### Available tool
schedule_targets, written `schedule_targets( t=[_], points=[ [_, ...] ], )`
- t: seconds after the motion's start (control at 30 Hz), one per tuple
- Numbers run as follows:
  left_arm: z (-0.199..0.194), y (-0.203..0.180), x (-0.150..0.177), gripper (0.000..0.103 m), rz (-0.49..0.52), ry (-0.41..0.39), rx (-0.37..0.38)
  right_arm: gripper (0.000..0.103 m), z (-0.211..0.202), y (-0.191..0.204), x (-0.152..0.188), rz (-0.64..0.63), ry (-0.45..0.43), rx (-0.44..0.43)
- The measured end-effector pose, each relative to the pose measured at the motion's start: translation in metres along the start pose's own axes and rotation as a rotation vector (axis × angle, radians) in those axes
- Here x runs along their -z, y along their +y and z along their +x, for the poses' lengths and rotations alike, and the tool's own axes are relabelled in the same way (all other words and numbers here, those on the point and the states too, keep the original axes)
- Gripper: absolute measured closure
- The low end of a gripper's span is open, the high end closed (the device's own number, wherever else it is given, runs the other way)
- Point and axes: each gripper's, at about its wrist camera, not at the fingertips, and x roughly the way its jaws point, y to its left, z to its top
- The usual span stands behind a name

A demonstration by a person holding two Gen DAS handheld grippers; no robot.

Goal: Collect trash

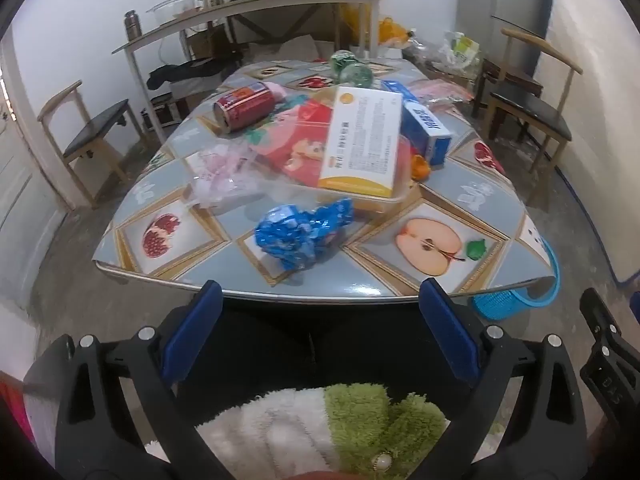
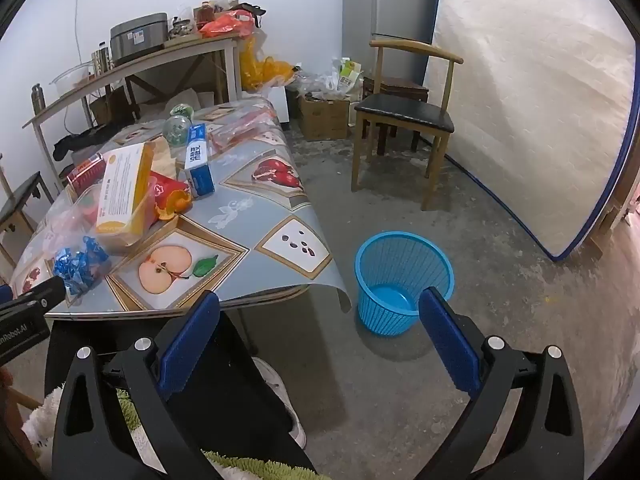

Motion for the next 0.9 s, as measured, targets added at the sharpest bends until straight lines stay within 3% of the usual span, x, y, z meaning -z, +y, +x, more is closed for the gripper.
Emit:
schedule_targets(
  t=[0.13, 0.3, 0.43, 0.9],
  points=[
    [0.001, 0.002, 0.000, 0.008, -0.002, 0.000, 0.013, 0.006, 0.001, 0.001, 0.000, 0.006, 0.010, -0.006],
    [-0.001, 0.041, -0.001, 0.008, -0.001, 0.003, 0.039, 0.006, 0.002, 0.002, 0.000, 0.004, 0.007, -0.007],
    [-0.003, 0.017, 0.000, 0.008, -0.028, -0.005, -0.019, 0.006, 0.000, 0.005, 0.002, 0.001, 0.005, -0.007],
    [0.000, 0.014, -0.002, 0.008, -0.031, 0.004, -0.043, 0.006, 0.004, 0.009, -0.003, -0.006, 0.008, -0.016]
  ],
)
